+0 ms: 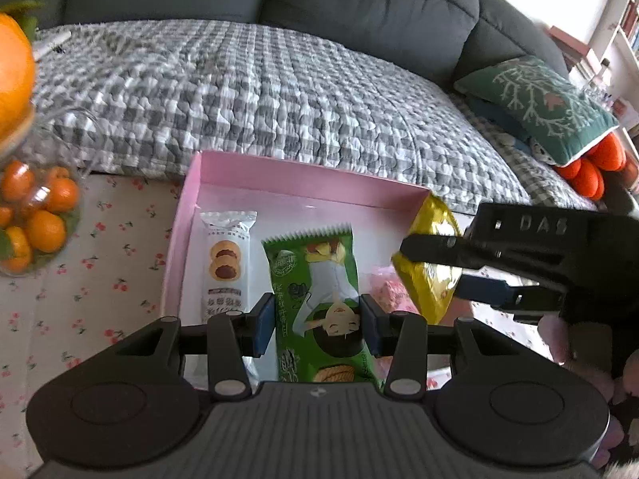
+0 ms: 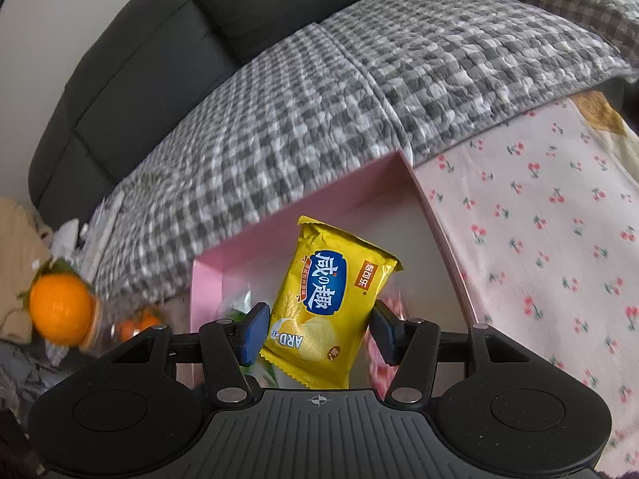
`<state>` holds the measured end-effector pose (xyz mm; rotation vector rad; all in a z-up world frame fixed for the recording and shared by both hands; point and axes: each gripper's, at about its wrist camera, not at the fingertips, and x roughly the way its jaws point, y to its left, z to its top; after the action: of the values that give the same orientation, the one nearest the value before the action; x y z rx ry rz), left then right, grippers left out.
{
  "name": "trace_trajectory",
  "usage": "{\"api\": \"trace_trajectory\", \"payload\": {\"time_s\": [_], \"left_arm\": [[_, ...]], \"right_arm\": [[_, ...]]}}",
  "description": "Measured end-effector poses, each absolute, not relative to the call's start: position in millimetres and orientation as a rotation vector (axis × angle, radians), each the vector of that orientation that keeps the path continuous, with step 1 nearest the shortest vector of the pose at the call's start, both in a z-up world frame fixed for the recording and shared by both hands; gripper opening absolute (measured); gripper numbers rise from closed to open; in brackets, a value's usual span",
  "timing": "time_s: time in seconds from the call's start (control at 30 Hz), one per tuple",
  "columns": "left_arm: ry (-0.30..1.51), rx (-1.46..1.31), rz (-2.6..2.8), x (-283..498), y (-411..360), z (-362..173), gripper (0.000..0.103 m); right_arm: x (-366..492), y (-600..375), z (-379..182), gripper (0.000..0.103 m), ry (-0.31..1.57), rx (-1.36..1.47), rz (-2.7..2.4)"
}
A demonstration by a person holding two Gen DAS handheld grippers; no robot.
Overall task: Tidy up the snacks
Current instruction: 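Carry both bags into the pink box and open both tools, then lift both open tools away from the box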
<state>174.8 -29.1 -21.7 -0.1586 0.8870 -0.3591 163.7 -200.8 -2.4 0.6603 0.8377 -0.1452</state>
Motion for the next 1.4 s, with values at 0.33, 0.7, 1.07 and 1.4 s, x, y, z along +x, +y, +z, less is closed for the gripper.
{"api": "trace_trajectory", "payload": {"time_s": [0.33,0.7,1.07,1.4], "left_arm": [[0.88,-0.204,-0.363,196,-34,-38,0.021],[0.864,-0.14,-0.364,201,-35,-42,0.027],[0.989,-0.003,-0.474,192,-48,-23,0.062],[0.885,0.043,-0.443,188,-56,-38,0.046]], "right_arm": [[196,-210,-30,0.055,0.852,0.689,-0.149],[201,-212,-38,0.061,0.827,0.666,-0.17],[192,-207,-25,0.064,0.845,0.637,-0.147],[184,-203,-22,0.064,0.871,0.58,-0.143]]}}
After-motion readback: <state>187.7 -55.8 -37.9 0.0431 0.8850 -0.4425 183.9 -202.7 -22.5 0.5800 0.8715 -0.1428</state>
